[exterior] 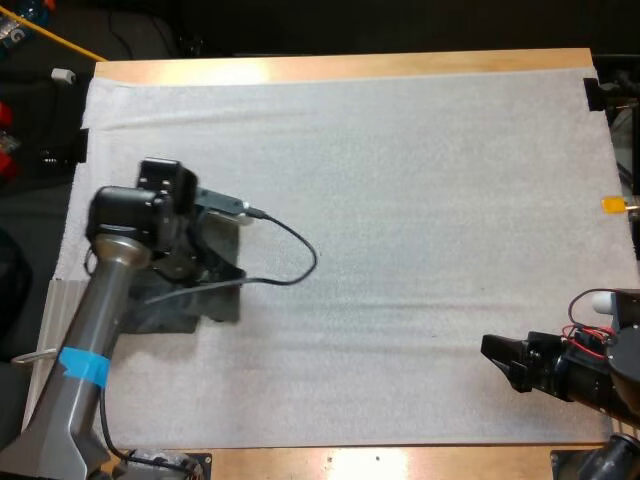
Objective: Pick towel from pile, fold and stack
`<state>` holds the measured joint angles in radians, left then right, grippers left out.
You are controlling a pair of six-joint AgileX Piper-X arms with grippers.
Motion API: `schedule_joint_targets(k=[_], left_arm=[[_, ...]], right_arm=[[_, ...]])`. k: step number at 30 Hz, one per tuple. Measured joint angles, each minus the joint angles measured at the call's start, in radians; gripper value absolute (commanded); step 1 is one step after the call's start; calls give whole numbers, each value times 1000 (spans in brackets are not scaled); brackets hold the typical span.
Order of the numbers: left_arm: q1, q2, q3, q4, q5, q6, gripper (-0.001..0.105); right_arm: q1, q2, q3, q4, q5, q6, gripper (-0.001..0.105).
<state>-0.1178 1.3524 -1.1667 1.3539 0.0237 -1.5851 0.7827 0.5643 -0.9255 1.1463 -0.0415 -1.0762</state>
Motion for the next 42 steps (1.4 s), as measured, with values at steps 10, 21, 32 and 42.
schedule_joint_targets(k=[10, 21, 32, 42], left_arm=[[154, 8, 9, -39, -24, 19, 0], [164, 148, 9, -48, -51, 35, 0], [215, 179, 12, -81, -198, 35, 0], [283, 179, 12, -81, -190, 6, 56]], right_arm=[[0, 0, 0, 0, -45, 0, 70], [0, 0, 0, 1, -61, 0, 70], [0, 0, 0, 1, -62, 0, 70], [0, 0, 0, 1, -64, 0, 70]])
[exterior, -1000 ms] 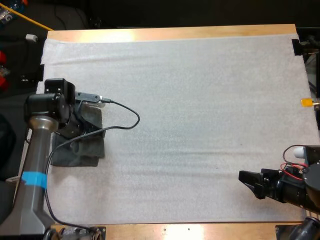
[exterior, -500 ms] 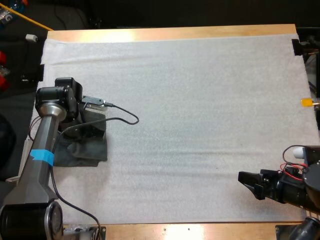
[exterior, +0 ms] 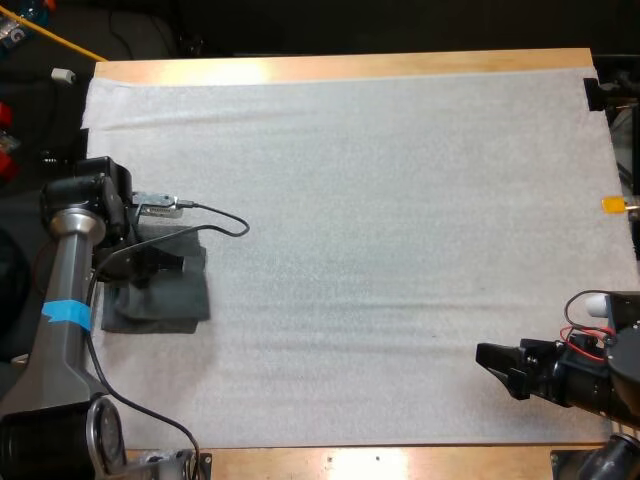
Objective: Pick towel from pile, fold and stack
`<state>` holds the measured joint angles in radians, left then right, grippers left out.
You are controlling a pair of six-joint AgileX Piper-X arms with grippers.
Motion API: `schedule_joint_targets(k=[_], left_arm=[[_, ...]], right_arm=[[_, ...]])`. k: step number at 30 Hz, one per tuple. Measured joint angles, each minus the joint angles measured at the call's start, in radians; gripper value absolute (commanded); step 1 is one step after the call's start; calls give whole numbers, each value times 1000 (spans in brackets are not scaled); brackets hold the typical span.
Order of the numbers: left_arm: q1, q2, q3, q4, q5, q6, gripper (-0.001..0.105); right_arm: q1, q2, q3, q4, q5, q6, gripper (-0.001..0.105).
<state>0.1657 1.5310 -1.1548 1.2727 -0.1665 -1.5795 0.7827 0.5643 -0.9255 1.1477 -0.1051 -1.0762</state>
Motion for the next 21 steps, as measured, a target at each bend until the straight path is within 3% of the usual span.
schedule_joint_targets(k=[2, 5, 9, 12, 17, 21], left_arm=[[0, 0, 0, 0, -32, -5, 66], [0, 0, 0, 0, -118, -26, 67], [0, 0, 0, 11, -137, -52, 67], [0, 0, 0, 16, -46, -65, 67], [0, -7, 0, 24, 204, -68, 67], [0, -7, 40, 2, 259, -68, 67]], right_arm=[[0, 0, 0, 0, -3, 0, 70], [0, 0, 0, 0, -3, 0, 70], [0, 0, 0, 0, -3, 0, 70], [0, 0, 0, 0, -3, 0, 70], [0, 0, 0, 0, -4, 0, 70], [0, 0, 0, 0, -4, 0, 70]])
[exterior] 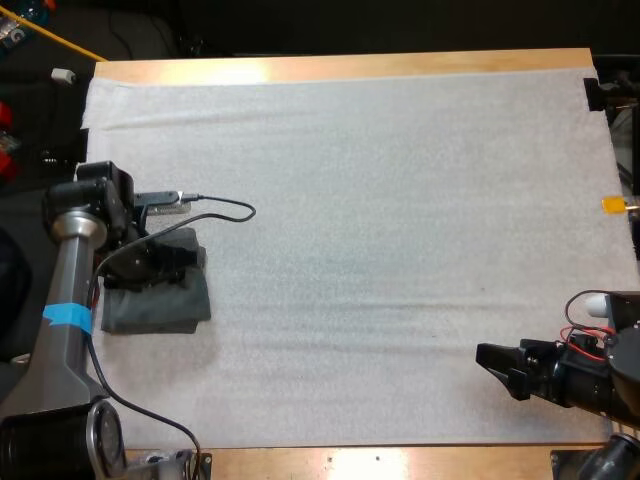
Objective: Pick towel from pile, fold and stack
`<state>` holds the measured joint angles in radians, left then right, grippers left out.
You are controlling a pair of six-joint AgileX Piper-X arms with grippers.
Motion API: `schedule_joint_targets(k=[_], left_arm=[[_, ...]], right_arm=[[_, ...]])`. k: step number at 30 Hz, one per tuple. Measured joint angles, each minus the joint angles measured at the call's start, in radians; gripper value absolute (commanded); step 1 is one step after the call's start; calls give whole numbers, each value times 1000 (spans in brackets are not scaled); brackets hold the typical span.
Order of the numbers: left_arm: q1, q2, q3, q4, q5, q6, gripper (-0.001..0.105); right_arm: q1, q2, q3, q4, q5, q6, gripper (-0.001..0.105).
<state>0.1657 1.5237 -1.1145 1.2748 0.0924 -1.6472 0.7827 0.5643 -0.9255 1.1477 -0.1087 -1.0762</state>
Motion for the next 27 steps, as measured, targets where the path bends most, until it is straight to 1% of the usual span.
schedule_joint_targets(k=[4, 7, 9, 14, 18, 22, 25, 27], left_arm=[[0, 0, 92, -70, -1, -1, 67], [0, 0, 149, -126, -53, -6, 67], [0, 0, 171, -159, -76, -17, 67], [0, 0, 208, -222, -80, -22, 67], [0, 0, 213, -226, -64, -22, 67], [0, -7, 192, -203, 14, -22, 67], [0, -58, 176, -189, 48, -22, 67], [0, -120, 163, -183, 55, -22, 67]], right_arm=[[0, 0, 0, 0, 0, 0, 70], [0, 0, 0, 0, 0, 0, 70], [0, 0, 0, 0, 0, 0, 70], [0, 0, 0, 0, 0, 0, 70], [0, 0, 0, 0, 0, 0, 70], [0, 0, 0, 0, 0, 0, 70], [0, 0, 0, 0, 0, 0, 70], [0, 0, 0, 0, 0, 0, 70]])
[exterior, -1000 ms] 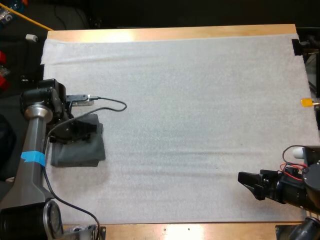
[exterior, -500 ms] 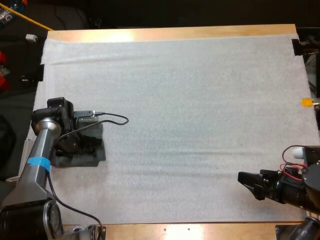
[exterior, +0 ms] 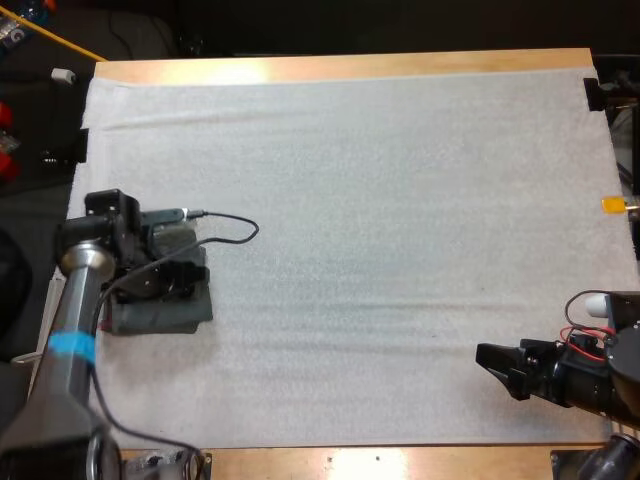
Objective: Pick towel from pile, fold and stack
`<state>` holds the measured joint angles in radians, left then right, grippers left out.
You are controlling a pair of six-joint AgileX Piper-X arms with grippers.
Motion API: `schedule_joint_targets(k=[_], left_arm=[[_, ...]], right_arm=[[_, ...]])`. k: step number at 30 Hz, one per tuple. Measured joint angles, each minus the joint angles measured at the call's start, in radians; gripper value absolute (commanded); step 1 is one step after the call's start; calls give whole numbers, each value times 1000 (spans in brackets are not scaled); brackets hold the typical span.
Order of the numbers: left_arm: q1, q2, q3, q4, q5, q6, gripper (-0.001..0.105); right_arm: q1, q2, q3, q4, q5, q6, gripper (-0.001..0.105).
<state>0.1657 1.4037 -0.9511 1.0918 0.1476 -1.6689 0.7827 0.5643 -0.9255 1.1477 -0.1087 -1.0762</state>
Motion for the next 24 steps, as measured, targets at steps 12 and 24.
schedule_joint_targets(k=[12, 24], left_arm=[[0, -402, -8, 25, 97, -56, 67], [-30, -583, -8, 111, 111, -67, 67]], right_arm=[[0, 13, 0, -68, 128, -126, 70], [-33, 230, 0, -69, 278, -355, 70]])
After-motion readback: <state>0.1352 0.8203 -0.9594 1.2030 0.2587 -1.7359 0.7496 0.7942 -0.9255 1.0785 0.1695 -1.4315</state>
